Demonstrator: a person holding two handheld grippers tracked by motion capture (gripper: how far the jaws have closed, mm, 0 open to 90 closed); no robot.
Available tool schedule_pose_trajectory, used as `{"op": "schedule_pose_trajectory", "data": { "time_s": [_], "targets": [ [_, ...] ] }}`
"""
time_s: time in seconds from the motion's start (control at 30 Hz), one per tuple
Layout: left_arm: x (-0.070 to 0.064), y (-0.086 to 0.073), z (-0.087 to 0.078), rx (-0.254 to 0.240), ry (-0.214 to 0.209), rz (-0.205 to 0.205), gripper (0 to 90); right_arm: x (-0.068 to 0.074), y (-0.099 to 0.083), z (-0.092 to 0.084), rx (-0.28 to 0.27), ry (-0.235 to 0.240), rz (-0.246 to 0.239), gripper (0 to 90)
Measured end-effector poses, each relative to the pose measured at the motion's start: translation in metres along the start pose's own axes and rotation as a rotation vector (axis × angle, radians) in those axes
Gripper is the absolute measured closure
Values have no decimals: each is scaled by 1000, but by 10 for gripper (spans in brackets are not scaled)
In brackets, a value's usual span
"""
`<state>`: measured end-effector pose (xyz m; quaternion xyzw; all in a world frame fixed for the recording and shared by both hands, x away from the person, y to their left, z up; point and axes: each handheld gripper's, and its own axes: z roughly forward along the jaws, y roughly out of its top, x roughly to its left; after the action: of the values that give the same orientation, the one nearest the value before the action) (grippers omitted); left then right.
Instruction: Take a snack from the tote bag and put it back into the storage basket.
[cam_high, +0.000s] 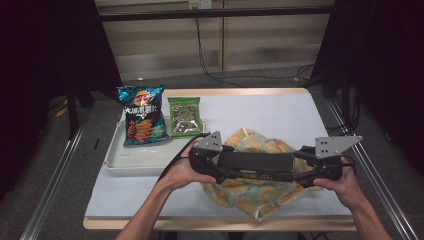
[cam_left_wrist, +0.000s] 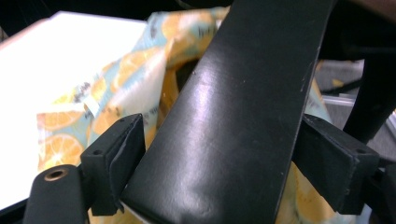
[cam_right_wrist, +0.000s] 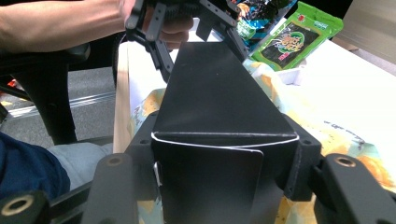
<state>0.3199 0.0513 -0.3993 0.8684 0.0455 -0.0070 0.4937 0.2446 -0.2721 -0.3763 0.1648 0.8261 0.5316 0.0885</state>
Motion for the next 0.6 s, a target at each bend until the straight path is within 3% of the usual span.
{"op": "schedule_pose_trajectory", "data": {
  "time_s": [0.1,0.13,0.43,0.6],
  "targets": [
    [2,0,2,11,-15,1,192,0,0,1,-2,2,-4,438],
    [3,1,2,30,-31,19,199,0,1,1,-2,2,-6,438],
    [4,-2,-4,81,-120,39,350,0,-2,8,4,31,-1,412],
    [1,-1,-6,69,-151,34,406,-2,-3,8,-20,14,16,366]
  ]
}}
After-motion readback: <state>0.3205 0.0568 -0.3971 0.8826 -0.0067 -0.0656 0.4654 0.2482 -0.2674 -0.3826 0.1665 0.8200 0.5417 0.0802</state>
